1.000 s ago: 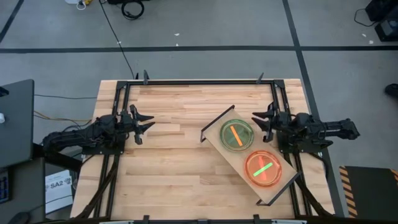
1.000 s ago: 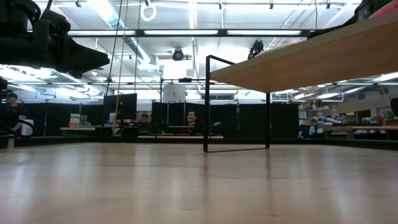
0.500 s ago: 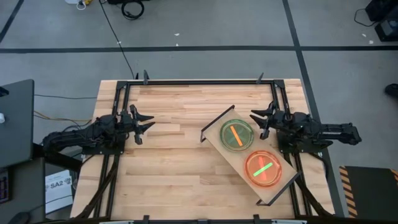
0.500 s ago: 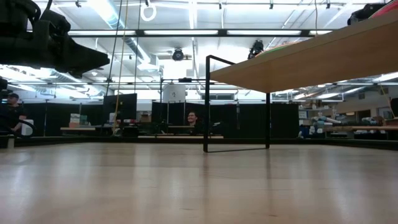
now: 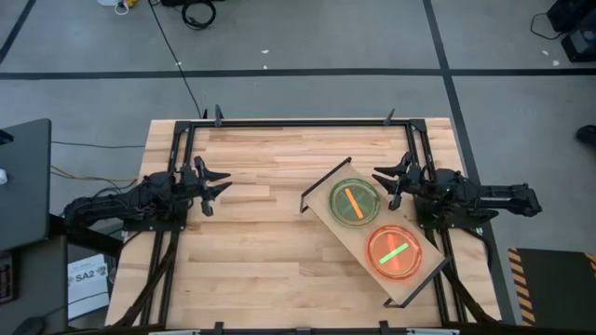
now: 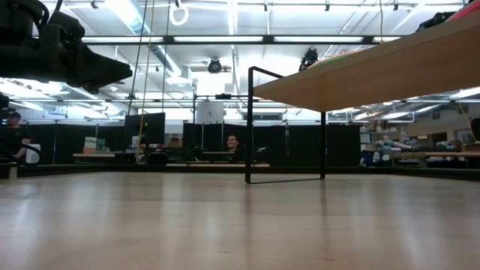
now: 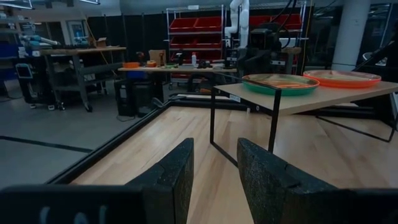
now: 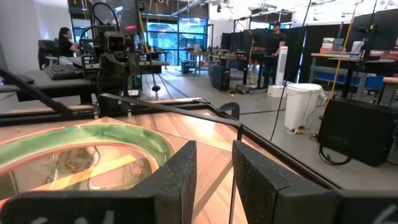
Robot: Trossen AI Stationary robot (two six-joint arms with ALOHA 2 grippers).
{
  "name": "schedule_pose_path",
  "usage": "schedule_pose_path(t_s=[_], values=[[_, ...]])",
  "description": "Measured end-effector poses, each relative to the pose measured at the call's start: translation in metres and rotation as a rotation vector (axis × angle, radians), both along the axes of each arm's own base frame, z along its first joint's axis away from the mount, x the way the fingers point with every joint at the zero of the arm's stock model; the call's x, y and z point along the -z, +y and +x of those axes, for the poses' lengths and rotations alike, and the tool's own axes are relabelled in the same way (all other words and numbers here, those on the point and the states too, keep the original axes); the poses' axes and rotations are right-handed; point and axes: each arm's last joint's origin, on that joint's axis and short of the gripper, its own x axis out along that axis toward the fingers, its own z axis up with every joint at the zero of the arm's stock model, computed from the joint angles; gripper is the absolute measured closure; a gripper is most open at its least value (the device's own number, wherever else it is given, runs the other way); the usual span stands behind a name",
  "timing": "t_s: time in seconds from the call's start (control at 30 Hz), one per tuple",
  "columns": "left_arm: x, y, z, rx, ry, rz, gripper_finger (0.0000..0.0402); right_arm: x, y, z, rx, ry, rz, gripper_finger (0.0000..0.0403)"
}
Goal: Place and stack plates onto a shelf
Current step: Return to Home Position
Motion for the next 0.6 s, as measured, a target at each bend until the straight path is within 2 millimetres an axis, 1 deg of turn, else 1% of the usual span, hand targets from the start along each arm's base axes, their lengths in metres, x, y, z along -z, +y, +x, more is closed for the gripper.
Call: schedule_pose_path(t_s=[0.6], values=[[-0.0012,-0.0001,-0.0001,0.003,-0.013,0.002,0.0271,-0.0002,0.0001,0.0000,-0.003,-0.001,-0.001,0.0293]])
